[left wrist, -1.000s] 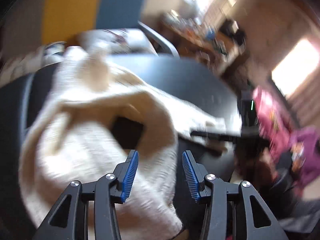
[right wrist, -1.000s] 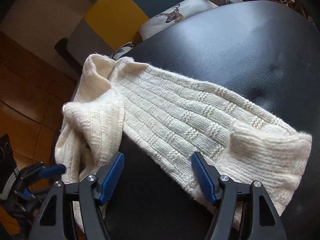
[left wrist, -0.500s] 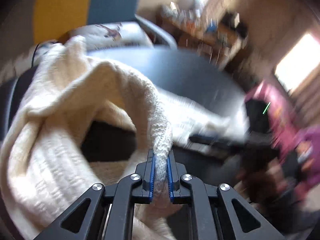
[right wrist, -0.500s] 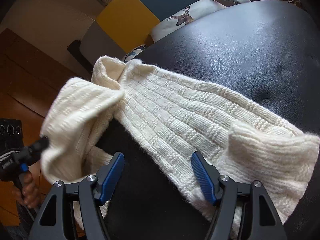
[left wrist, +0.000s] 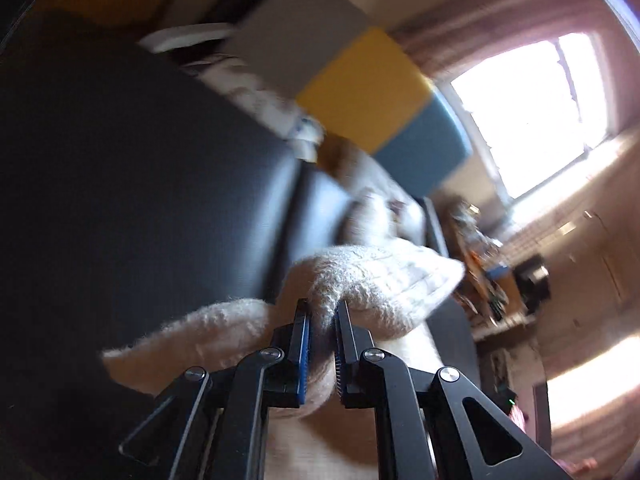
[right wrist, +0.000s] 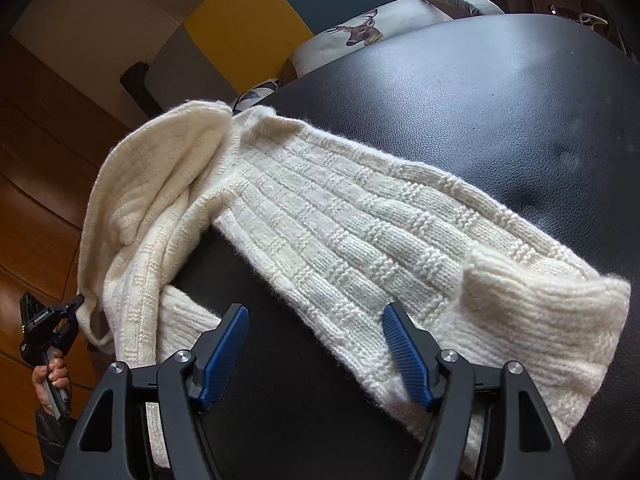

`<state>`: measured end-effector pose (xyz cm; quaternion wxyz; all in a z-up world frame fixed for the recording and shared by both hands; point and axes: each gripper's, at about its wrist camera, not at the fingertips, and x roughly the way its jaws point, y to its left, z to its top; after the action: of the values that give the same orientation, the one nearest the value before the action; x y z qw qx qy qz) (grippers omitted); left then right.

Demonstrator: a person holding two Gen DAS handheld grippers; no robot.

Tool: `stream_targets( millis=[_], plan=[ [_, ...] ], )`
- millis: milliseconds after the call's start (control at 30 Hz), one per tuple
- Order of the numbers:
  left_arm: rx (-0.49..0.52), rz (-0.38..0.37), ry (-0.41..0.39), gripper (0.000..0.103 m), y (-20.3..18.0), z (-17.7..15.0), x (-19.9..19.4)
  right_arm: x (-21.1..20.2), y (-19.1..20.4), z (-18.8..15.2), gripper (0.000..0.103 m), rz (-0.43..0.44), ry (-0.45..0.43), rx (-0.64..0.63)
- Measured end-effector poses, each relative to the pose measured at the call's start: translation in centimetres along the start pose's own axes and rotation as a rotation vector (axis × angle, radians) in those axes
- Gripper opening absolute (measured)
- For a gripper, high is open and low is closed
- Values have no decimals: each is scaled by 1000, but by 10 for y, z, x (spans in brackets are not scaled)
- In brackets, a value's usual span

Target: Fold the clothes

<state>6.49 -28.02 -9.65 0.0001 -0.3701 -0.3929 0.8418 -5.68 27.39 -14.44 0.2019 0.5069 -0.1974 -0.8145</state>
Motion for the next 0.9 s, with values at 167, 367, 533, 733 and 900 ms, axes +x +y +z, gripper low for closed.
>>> stream_targets(
  millis=[167, 367, 533, 733, 900],
  plan=[
    [-159, 179, 9, 14, 61, -6, 2, -7, 21, 10, 72, -73, 2, -54],
    [-169, 209, -119, 19, 59, -8, -24, 21, 70, 43, 72, -135, 5, -227],
    [-32, 170, -138, 23, 16, -18, -17, 64, 82, 59, 72, -235, 109, -248],
    [185, 13, 105, 25, -54, -60, 59, 60, 63, 53, 70, -290, 134, -275],
    [386, -9, 291, 25, -99, -118, 111, 45, 32, 55, 70, -416, 149, -284]
  ],
)
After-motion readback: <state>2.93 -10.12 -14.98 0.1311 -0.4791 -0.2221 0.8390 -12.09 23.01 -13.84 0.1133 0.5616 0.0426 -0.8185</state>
